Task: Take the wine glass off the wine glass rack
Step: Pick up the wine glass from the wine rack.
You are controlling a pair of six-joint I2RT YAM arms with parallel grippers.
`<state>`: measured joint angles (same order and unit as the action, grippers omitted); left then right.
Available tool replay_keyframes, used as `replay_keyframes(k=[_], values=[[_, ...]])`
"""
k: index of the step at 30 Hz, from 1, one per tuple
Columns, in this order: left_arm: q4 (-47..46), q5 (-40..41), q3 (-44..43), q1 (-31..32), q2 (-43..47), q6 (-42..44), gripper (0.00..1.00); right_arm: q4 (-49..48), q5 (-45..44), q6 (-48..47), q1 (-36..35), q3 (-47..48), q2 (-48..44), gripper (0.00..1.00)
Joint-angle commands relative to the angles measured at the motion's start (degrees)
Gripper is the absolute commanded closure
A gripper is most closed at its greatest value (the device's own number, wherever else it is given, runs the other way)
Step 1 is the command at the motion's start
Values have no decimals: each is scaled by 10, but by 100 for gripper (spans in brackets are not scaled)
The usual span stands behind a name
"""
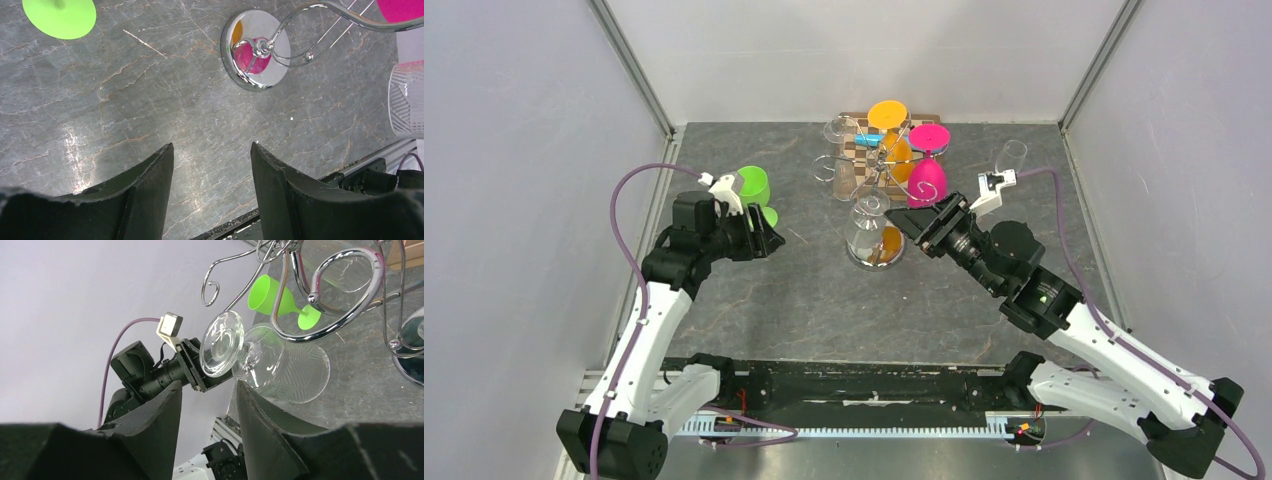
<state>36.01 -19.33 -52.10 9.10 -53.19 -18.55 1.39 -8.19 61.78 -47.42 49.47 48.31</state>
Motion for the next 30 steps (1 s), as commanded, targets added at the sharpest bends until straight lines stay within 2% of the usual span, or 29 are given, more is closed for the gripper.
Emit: replay_keyframes(k=[1, 30], values=[[-21, -11, 3, 3, 9, 9, 36, -48, -44, 24, -9, -5, -2, 53], [-14, 6, 3, 8, 16, 14, 36, -72, -144, 40, -54, -7, 36, 58]])
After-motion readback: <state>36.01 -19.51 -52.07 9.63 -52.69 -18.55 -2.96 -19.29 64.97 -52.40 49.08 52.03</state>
